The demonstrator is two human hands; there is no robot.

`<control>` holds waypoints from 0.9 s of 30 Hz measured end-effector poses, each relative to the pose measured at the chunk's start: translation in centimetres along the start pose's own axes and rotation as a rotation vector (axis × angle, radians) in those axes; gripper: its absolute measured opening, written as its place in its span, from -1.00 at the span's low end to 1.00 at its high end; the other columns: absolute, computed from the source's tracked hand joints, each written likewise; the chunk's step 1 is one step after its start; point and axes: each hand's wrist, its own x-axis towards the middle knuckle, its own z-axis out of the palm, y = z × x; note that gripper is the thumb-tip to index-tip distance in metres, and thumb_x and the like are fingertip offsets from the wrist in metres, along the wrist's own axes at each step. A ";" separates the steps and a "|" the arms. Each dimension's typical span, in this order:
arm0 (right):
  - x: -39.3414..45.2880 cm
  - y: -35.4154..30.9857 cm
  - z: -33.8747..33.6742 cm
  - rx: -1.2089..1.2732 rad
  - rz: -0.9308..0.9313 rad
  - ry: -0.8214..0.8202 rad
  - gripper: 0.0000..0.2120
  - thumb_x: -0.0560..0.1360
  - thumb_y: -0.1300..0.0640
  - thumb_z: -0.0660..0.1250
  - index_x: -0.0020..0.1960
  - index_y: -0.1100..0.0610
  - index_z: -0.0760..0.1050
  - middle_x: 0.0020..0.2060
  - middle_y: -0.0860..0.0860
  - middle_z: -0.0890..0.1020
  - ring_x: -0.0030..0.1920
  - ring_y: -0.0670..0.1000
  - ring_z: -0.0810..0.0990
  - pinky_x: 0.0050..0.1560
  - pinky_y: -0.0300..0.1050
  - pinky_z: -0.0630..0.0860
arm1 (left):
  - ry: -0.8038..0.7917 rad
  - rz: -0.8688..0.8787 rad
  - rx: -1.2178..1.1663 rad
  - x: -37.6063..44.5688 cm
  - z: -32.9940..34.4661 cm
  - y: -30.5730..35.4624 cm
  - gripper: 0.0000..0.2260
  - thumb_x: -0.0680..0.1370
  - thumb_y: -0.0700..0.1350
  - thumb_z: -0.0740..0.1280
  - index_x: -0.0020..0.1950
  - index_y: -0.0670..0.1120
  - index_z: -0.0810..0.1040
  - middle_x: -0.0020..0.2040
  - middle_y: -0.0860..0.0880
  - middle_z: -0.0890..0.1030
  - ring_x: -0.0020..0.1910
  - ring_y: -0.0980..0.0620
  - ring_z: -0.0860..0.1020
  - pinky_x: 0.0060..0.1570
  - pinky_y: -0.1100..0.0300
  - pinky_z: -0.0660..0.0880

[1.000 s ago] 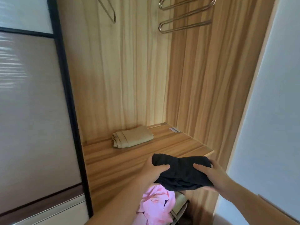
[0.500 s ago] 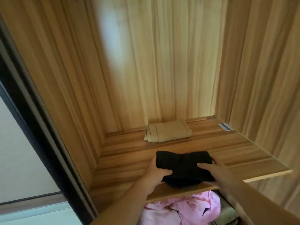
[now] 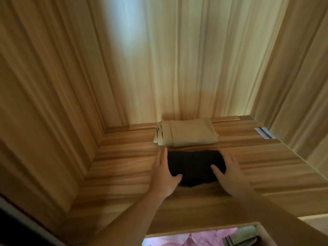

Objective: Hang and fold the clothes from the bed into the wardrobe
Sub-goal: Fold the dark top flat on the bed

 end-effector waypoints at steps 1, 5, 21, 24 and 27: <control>0.1 0.2 0.1 -0.108 -0.087 -0.036 -0.36 0.56 -0.13 0.26 0.55 -0.09 0.08 0.52 -0.04 0.15 0.46 0.04 0.26 0.40 -0.04 0.29 | -0.023 0.112 0.189 0.2 0.0 -0.2 -0.20 0.53 0.07 0.38 0.59 0.11 -0.08 0.60 0.10 -0.09 0.57 0.04 -0.06 0.53 0.05 0.04; 0.8 1.8 0.2 -0.492 -0.200 -0.280 -0.21 0.49 -0.40 0.09 0.56 -0.18 -0.22 0.56 -0.11 -0.20 0.53 0.01 0.12 0.43 -0.07 0.25 | -0.219 0.312 0.581 1.2 0.1 -1.5 -0.31 0.57 0.32 0.08 0.59 0.15 -0.15 0.59 0.11 -0.23 0.56 0.02 -0.25 0.51 -0.03 -0.17; 9.7 0.8 1.8 -0.723 -0.165 -0.218 -0.32 0.59 -0.27 0.03 0.56 -0.13 -0.23 0.58 -0.05 -0.06 0.49 0.09 0.23 0.36 0.11 0.33 | -0.151 0.164 0.623 9.1 2.6 -2.1 -0.34 0.62 0.19 0.12 0.59 0.10 -0.19 0.60 0.06 -0.22 0.57 -0.04 -0.19 0.49 -0.18 0.08; 9.9 0.4 1.7 -0.747 -0.175 -0.202 -0.31 0.59 -0.26 0.05 0.57 -0.12 -0.21 0.58 -0.04 -0.04 0.49 0.10 0.21 0.34 0.11 0.32 | -0.183 0.149 0.642 9.7 2.3 -1.8 -0.34 0.63 0.18 0.12 0.59 0.10 -0.20 0.59 0.05 -0.24 0.57 -0.05 -0.20 0.50 -0.19 0.04; 9.2 -0.2 1.4 -0.742 -0.153 -0.185 -0.28 0.58 -0.23 0.10 0.58 -0.09 -0.21 0.58 -0.02 -0.04 0.51 0.09 0.17 0.39 0.11 0.26 | -0.206 0.157 0.669 9.5 1.7 -0.8 -0.32 0.61 0.22 0.12 0.59 0.09 -0.18 0.60 0.03 -0.22 0.57 -0.07 -0.22 0.52 -0.17 -0.07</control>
